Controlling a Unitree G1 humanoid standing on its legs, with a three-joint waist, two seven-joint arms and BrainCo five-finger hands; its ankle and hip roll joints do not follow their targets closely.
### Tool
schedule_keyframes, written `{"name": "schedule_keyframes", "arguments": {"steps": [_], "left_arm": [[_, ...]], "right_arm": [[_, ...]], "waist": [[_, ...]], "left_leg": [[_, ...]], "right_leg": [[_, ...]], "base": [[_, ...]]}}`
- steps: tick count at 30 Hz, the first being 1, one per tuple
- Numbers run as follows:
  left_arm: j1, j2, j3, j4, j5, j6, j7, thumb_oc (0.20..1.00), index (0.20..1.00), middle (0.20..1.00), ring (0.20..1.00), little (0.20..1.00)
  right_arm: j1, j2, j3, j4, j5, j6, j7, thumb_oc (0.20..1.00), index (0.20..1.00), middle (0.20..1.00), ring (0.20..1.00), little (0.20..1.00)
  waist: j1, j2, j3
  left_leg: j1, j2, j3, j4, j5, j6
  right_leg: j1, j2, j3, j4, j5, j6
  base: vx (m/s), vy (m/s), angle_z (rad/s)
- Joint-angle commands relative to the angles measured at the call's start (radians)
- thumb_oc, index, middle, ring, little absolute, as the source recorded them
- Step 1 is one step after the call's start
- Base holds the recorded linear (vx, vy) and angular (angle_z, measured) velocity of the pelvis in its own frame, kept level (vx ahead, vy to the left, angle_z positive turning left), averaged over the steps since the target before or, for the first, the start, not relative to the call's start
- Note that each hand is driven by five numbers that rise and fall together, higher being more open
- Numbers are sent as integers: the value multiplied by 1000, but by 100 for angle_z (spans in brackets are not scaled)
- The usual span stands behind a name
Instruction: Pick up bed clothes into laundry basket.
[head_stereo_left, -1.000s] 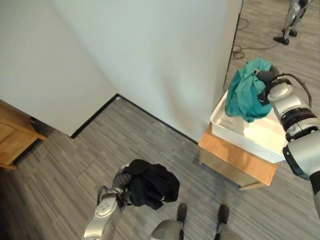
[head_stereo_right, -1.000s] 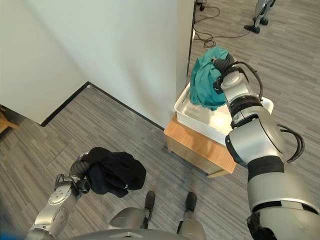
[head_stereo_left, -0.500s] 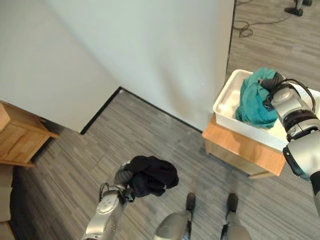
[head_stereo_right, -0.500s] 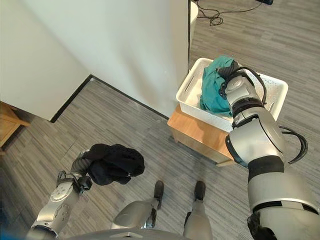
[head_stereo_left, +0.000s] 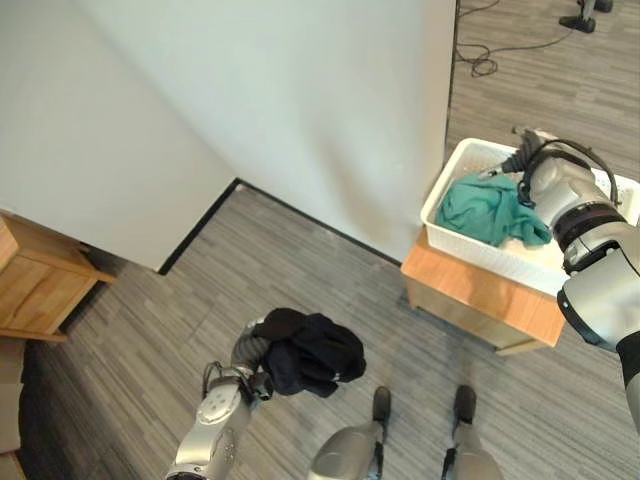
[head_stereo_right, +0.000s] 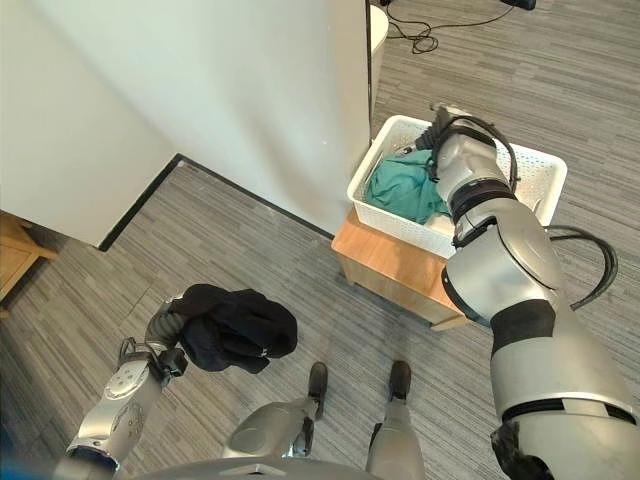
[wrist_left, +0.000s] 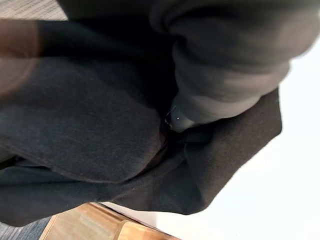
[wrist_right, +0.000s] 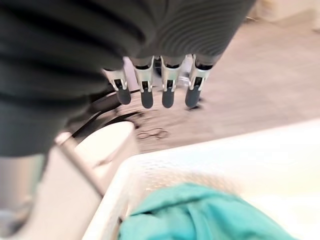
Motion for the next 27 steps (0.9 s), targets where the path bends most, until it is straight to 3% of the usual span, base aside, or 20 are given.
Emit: {"name": "schedule_keyframes", "arguments": {"steps": [1,3,6,7,8,9,12,14,16,20,21,27], "left_arm": [[-50,81,34,-62,-14,-64,-2,200,200,200,200,200],[-59,87,46,-69,-10,-69,2,200,200,200,200,200],[-101,138,91,-93,16,-84,12,200,200,200,200,200],[-148,177,124,-104,33,-95,26,200,200,200,200,200],[-182,201,126,-118,47,-92,25,200,200,200,200,200],[-183,205,117,-118,47,-91,25,200,200,200,200,200],[-326,271,46,-157,89,-85,-4,200,200,200,200,200],[-362,286,9,-166,93,-81,-20,200,200,200,200,200],[-422,352,-38,-181,42,-69,-84,200,200,200,200,200],[-450,414,-73,-191,13,-63,-123,200,200,200,200,200],[-485,460,-103,-198,-6,-59,-140,200,200,200,200,200],[-679,560,-249,-145,-16,-78,-160,200,200,200,200,200]], "right_arm": [[-145,42,89,-69,-72,-33,3,1000,1000,1000,1000,1000],[-123,27,70,-163,-56,-36,-2,1000,1000,1000,1000,1000],[-6,-48,-31,-539,76,-52,-9,1000,1000,1000,1000,1000],[173,-101,-139,-807,194,-83,-11,1000,1000,1000,1000,1000],[306,-138,-208,-933,260,-107,5,1000,1000,1000,1000,1000],[325,-146,-222,-950,260,-100,9,1000,1000,1000,1000,1000],[808,-176,-452,-1274,375,-172,85,1000,1000,1000,1000,1000],[936,-187,-527,-1350,395,-174,111,1000,1000,1000,1000,1000],[1256,-206,-704,-1491,463,-185,186,1000,1000,1000,1000,1000],[1421,-205,-814,-1537,497,-191,209,1000,1000,1000,1000,1000],[1488,-192,-858,-1557,537,-194,214,1000,1000,1000,1000,1000],[1576,-179,-844,-1573,682,-204,286,1000,1000,1000,1000,1000]], "waist": [[-11,-43,-13],[-19,-44,-15],[-55,-49,-23],[-91,-52,-27],[-109,-51,-30],[-103,-55,-34],[-148,-52,-57],[-154,-52,-66],[-200,-48,-89],[-230,-45,-110],[-256,-40,-119],[-288,-31,-132]], "left_leg": [[-15,5,-103,-39,68,-29],[-8,7,-96,-39,66,-31],[9,16,-75,-39,58,-35],[20,20,-60,-39,52,-37],[25,21,-55,-39,49,-37],[27,21,-56,-39,48,-37],[49,19,-52,-39,38,-35],[56,18,-51,-39,35,-35],[79,18,-32,-39,28,-39],[96,21,-12,-39,22,-43],[102,24,3,-39,21,-46],[109,28,21,-39,22,-54]], "right_leg": [[59,-10,-6,20,-71,32],[64,-10,-1,20,-72,32],[74,-7,12,21,-77,31],[81,-4,22,22,-79,32],[84,-3,26,23,-82,33],[87,-4,24,22,-84,33],[109,-8,24,22,-93,39],[115,-9,22,21,-96,42],[131,-9,30,19,-97,52],[137,-9,46,18,-98,59],[137,-8,57,18,-97,62],[138,-6,72,17,-96,66]], "base": [[0,0,0],[14,11,-7],[32,-12,-11],[68,-48,-8],[61,-43,-2],[53,-35,0],[81,-51,-19],[62,-9,-4],[88,-15,-17],[49,-8,-30],[35,-12,-15],[10,-16,-11]]}}
